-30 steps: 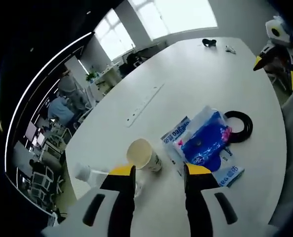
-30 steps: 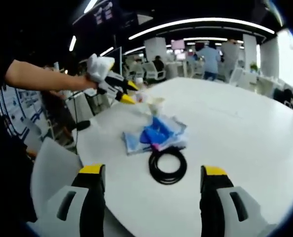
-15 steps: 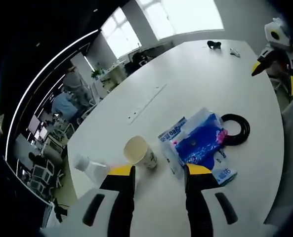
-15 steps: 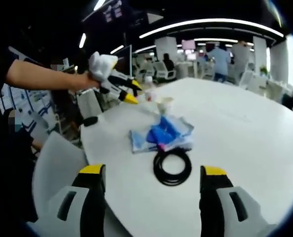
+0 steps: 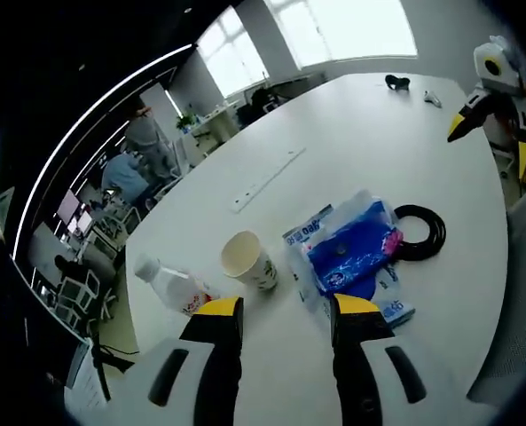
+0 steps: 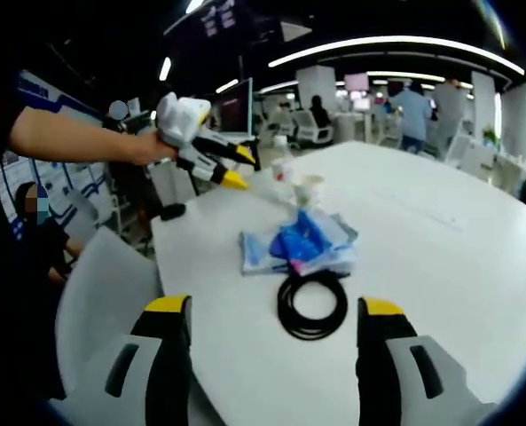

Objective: Arrange the tabletop items into an orderly group along one side of the table until the central work area is clear of visible clutter.

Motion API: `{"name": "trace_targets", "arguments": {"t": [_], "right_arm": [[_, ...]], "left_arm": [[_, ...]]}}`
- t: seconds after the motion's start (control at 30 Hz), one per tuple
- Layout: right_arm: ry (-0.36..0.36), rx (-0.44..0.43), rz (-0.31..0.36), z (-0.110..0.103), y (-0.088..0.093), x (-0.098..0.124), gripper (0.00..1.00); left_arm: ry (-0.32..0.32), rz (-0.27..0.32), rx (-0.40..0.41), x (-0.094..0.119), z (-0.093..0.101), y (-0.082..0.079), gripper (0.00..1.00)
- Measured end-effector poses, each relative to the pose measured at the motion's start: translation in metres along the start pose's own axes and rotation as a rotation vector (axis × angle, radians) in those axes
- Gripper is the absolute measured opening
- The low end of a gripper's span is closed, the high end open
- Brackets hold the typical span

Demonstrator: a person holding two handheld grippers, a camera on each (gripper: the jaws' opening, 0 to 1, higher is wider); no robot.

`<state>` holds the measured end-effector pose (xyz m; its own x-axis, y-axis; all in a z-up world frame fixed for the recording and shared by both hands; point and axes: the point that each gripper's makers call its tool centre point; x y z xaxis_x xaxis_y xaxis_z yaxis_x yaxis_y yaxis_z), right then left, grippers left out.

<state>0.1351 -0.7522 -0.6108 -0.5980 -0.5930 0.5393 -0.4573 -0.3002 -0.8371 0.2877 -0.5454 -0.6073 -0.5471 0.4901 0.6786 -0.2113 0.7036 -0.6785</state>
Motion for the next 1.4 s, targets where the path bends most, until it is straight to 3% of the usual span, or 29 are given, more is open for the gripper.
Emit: {"name": "trace_targets", "arguments": {"t": [0.6,0.97,1.4], "right_arm": [[-0.043,0.044,-0.024,0.012,0.007,-0.009,0.67],[-0.042,0.051,-0.036,0.010,0.006,-0.018,0.63],[-0.007,0.063,-0.107,0.018,0.017,-0.029,0.52]], "left_arm": [[-0.049,-0.018,0.075,0.011,0.015,0.010,0.37],[-0.026,-0.022,0.097,0.007,0.026,0.019,0.36],[0.022,-0.007,0.131,-0.011,0.040,0.025,0.35]]}}
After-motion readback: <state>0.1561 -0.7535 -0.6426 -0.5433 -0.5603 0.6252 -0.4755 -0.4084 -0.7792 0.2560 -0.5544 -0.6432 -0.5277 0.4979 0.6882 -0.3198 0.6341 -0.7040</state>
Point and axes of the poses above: the point that each gripper's makers call its tool centre point, and the gripper's own axes: x roughly backward along the fingers, z roughly to its right, y roughly out of its underside, and after that the axes turned 6 degrees about y, right-handed
